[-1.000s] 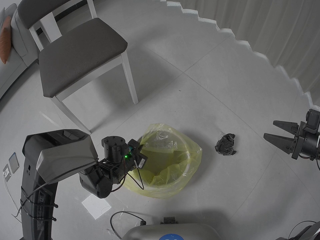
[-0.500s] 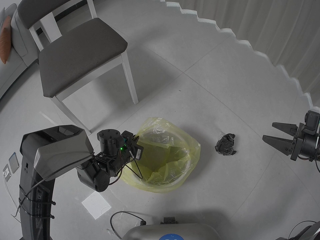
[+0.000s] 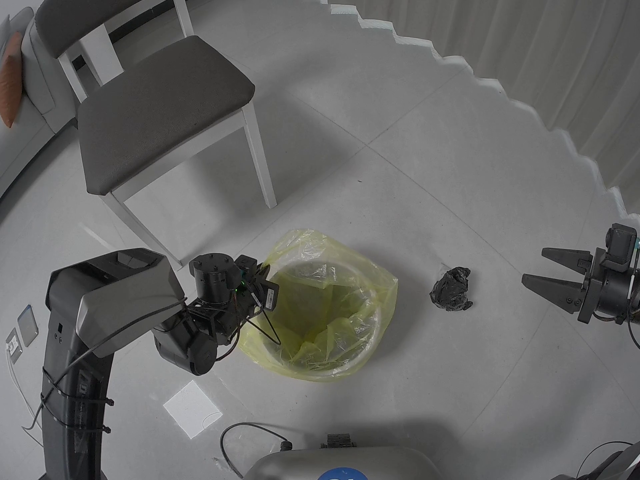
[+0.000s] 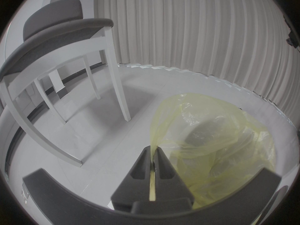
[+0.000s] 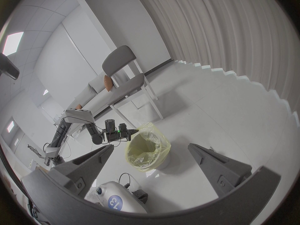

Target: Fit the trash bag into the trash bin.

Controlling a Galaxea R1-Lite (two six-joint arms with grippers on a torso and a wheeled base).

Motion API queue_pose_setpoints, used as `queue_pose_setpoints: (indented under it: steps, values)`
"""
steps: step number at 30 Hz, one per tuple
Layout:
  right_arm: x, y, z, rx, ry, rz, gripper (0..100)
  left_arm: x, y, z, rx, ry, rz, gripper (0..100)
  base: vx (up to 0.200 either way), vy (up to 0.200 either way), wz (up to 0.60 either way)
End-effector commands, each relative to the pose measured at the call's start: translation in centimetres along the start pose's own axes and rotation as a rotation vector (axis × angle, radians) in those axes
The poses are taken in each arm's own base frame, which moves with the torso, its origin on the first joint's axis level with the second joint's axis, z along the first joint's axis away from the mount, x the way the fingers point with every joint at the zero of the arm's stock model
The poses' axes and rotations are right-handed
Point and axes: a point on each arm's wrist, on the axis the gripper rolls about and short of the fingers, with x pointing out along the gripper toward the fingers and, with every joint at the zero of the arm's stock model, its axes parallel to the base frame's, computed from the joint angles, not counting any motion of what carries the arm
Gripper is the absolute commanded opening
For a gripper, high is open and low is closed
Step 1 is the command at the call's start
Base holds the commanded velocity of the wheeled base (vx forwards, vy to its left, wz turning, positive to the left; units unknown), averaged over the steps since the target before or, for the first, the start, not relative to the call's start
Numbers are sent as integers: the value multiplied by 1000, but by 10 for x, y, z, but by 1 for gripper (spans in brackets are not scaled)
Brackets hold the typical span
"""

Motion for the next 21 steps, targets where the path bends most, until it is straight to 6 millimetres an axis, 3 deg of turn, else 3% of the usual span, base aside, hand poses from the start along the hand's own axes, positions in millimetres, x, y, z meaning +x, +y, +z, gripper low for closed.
queue_pose_setpoints:
  steps: [1,9,21]
  values:
    - [2,-2,-1,3,8,-1,100,10,-1,-13,-18,13,2,0,0,0,0]
    - [2,-2,-1,3,8,-2,100,21,-3,-18,-66,6,4,0,0,0,0]
    - [2,-3,-1,4,7,-5,100,17,-1,-8,-84,-3,-3,0,0,0,0]
